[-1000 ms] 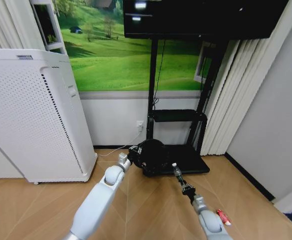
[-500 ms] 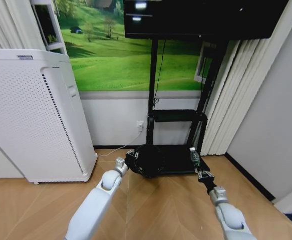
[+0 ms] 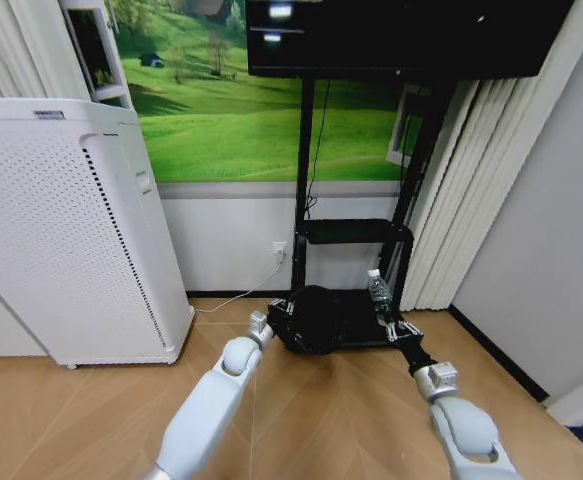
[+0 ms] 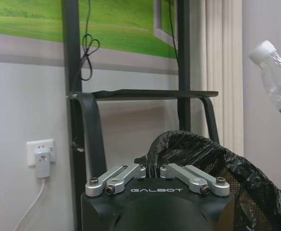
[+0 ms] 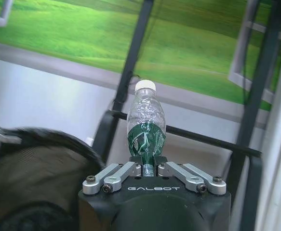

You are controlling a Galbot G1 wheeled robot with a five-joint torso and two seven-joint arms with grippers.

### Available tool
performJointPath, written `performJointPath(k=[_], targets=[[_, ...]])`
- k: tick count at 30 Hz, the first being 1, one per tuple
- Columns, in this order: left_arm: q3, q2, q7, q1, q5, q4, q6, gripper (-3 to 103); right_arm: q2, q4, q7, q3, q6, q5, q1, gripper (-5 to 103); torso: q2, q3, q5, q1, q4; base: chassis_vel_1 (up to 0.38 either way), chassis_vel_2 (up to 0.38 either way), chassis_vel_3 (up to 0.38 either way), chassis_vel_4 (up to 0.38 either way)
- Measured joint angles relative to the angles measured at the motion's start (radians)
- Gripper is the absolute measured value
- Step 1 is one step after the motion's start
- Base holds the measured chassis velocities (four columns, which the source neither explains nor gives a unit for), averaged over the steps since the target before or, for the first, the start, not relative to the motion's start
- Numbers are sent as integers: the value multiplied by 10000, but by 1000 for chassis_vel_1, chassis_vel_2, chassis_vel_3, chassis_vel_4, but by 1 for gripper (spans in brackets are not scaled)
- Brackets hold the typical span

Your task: Pick up the trash bin and place the garbage on the floor into it.

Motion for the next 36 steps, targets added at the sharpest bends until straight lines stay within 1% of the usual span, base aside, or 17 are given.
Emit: performJointPath(k=[5,9,13,18,19,20,21,22,25,26,27,28,31,33,34,35,36], targets=[[145,-446,3,-129,229,331,-74,7,-32,498,-221,-292,-245,-1,-169,11,0,0,-2,0,-2,0,0,0,0],[252,-709,2,-263,322,518,-99,7,7,364,-296,-546,-237,-73,-235,11,0,0,-1,0,-2,0,0,0,0],[303,-901,5,-379,406,690,-121,7,131,131,-314,-840,-147,-300,-269,11,0,0,-2,0,-3,0,0,0,0],[332,-967,2,-403,450,736,-129,7,272,-232,-289,-1124,-107,-581,-228,11,0,0,-1,0,-1,0,0,0,0],[338,-969,2,-402,453,732,-128,7,323,-350,-206,-1220,-87,-623,-172,14,0,0,-1,0,-1,0,0,0,0],[338,-969,2,-402,453,732,-128,7,323,-350,-206,-1220,-87,-623,-172,14,0,0,-1,0,-1,0,0,0,0],[339,-966,-2,-388,455,702,-129,7,374,-411,-98,-1303,-85,-643,-124,19,0,0,-1,0,0,0,0,0,0],[339,-966,-2,-388,455,702,-129,7,374,-411,-98,-1303,-85,-643,-124,19,0,0,-1,0,0,0,0,0,0],[347,-906,-6,-355,460,628,-129,7,410,-413,-39,-1380,-98,-647,-80,36,-1,0,-1,0,0,0,0,0,0],[347,-906,-6,-355,460,628,-129,7,410,-413,-39,-1380,-98,-647,-80,36,-1,0,-1,0,0,0,0,0,0],[363,-874,-9,-343,460,587,-129,7,411,-403,-38,-1379,-100,-648,-80,41,-1,0,-2,0,-1,0,0,0,0],[363,-874,-9,-343,460,587,-129,7,411,-403,-38,-1379,-100,-648,-80,41,-1,0,-2,0,-1,0,0,0,0],[368,-841,-16,-294,462,503,-115,7,395,-349,-27,-1313,-100,-648,-138,57,-1,0,-2,0,-1,0,0,0,0],[368,-833,-23,-285,463,481,-113,7,387,-323,-25,-1283,-100,-645,-168,57,-1,0,-2,0,-1,0,0,0,0],[368,-825,-34,-276,465,458,-109,7,382,-295,-25,-1244,-100,-639,-193,63,-1,0,-2,0,-1,0,0,0,0],[374,-822,-50,-264,471,443,-98,7,382,-245,-20,-1199,-100,-625,-218,74,-2,0,-2,0,-1,0,0,0,0],[374,-822,-50,-264,471,443,-98,7,382,-245,-20,-1199,-100,-625,-218,74,-2,0,-2,0,-1,0,0,0,0]])
